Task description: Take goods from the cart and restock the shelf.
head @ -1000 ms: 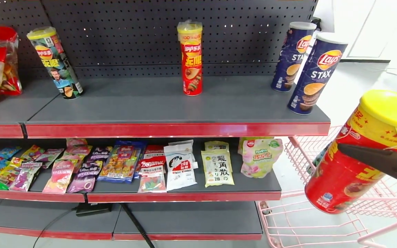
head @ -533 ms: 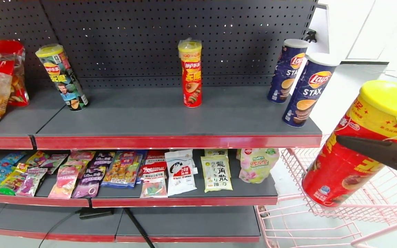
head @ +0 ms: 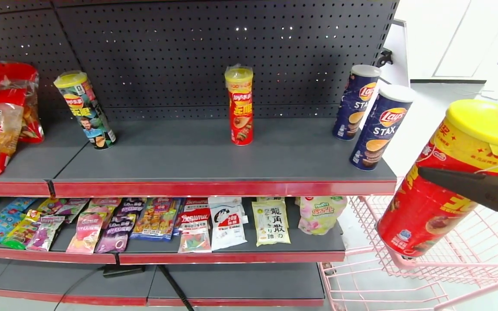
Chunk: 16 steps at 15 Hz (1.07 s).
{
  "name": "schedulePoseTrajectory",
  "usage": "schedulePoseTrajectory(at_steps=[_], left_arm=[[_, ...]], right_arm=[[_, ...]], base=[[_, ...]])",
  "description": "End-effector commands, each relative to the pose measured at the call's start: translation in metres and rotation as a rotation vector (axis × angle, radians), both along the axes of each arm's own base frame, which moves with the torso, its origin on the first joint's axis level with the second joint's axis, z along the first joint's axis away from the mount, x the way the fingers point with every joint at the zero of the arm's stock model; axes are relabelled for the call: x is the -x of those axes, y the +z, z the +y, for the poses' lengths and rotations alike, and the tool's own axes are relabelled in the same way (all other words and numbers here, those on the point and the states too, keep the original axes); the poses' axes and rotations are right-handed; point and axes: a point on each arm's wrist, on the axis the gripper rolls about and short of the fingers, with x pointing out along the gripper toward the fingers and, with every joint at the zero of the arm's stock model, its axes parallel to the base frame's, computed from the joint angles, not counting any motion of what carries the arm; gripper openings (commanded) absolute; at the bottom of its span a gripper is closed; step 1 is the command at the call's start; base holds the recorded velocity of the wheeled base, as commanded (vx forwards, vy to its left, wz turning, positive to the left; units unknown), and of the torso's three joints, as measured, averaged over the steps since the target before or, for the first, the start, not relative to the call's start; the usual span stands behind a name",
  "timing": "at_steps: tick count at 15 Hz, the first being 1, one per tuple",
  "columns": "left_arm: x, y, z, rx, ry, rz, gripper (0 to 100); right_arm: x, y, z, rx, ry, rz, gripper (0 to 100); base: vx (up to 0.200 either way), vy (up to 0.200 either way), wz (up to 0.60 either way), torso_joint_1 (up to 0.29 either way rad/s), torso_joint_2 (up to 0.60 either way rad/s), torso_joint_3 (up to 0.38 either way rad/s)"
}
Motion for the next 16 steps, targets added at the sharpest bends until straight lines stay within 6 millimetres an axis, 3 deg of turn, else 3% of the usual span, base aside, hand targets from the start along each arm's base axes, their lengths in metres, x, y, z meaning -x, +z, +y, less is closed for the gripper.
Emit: schedulePoseTrajectory(at_steps=[1,9,16], left_arm=[[-0.0001,0.0000,0.0000,0.000,0.001,0.002,100],[-0.0001,0.0000,0.0000,0.000,0.001,0.002,100],[-0.0001,0.0000,0.0000,0.000,-0.001,0.002,100]], right_arm=[[-0.0013,-0.0004,0.0006,0.000,-0.001,0.003,0],[-0.0042,-0.0044,0.0023,0.010,-0.001,0.020,0],[-0.0038,-0.0095,0.0020,0.020,-0.001,0.034,0]], base=[[0.000,0.000,0.00,0.163,-0.36,-0.203],[0.000,0.000,0.00,0.140,-0.32,-0.179],[0.000,0.000,0.00,0.000,0.00,0.000]])
